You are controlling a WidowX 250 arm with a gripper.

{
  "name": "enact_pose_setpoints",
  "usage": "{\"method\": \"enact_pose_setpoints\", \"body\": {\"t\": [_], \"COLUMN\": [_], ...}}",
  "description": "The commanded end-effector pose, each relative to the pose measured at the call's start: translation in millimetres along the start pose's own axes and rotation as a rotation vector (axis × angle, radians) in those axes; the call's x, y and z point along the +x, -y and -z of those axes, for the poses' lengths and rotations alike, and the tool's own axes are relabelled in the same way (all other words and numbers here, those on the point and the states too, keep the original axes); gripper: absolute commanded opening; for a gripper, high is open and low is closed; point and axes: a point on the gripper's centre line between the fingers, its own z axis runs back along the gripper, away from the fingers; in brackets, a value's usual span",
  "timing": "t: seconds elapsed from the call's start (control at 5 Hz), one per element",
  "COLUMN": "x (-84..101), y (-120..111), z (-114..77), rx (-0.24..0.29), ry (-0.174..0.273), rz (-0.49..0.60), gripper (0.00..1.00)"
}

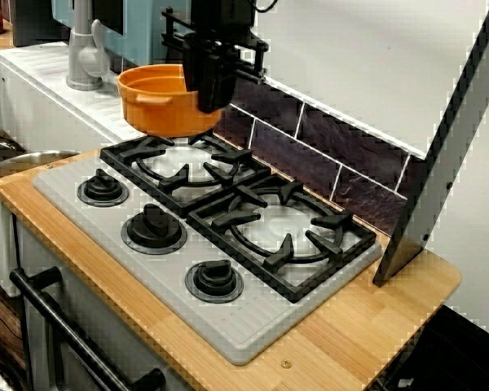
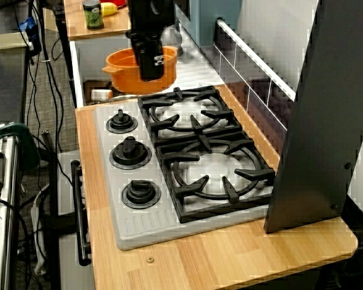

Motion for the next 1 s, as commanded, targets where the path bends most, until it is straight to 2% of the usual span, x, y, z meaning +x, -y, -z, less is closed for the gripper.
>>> {"method": "enact_pose_setpoints", "body": {"t": [0.0, 0.2, 0.4, 0.8], "x": [-7.4, -8.7, -8.0, 12.0], "y": [29.2, 44.9, 59.0, 79.4], "z": [-11.9, -7.8, -2.6, 26.9], "rx": [-0.051, -0.068, -0.061, -0.041], "ry": [0.022, 0.01, 0.019, -0.004], "rz": [0.053, 0.079, 0.108, 0.107], "gripper": [0.0, 0.0, 0.0, 0.0]}}
